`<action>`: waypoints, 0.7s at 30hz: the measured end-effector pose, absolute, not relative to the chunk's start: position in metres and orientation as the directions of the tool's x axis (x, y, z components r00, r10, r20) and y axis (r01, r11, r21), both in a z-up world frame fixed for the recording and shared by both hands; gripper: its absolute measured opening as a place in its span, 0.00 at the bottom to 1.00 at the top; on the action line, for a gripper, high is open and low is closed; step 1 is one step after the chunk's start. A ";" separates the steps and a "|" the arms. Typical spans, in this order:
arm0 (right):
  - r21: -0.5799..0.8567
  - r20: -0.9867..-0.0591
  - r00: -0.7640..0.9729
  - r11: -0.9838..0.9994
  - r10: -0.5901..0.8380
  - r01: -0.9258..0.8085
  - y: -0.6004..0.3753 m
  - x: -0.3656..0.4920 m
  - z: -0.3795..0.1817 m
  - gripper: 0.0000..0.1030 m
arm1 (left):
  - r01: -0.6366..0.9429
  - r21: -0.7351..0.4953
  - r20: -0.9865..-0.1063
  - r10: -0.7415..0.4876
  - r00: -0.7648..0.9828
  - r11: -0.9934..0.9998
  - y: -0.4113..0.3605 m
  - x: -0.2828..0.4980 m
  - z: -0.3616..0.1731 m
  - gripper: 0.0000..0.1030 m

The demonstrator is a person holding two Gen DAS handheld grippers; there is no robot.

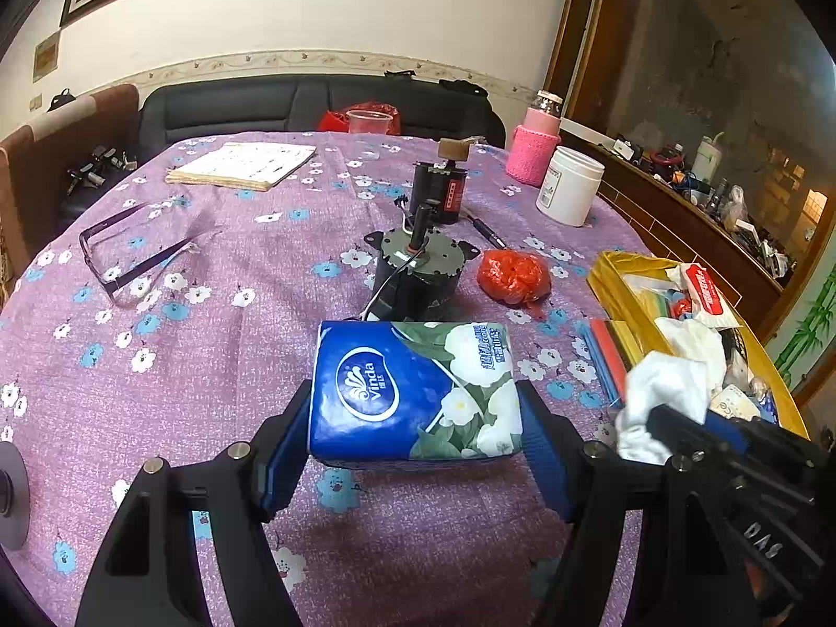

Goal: Organize soft objects

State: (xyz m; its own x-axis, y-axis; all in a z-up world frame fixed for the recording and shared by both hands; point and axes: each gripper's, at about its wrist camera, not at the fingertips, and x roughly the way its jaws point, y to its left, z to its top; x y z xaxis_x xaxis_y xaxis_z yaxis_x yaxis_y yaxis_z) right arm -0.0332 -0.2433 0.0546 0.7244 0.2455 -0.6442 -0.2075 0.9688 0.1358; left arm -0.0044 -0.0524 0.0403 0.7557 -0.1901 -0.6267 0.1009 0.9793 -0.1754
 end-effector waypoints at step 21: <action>0.244 -0.511 0.830 0.964 0.223 -0.109 -0.338 -0.083 0.091 0.22 | 0.258 -0.088 -0.616 -0.256 0.745 0.962 -0.137 -0.031 0.067 0.70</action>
State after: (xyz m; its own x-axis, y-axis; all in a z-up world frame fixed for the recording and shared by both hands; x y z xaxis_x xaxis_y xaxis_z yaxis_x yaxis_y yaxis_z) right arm -0.0830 -0.3377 0.0907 0.8301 0.2229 -0.5111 -0.1088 0.9637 0.2437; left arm -0.0311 -0.1368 0.0666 0.7448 -0.2563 -0.6161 0.2579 0.9621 -0.0885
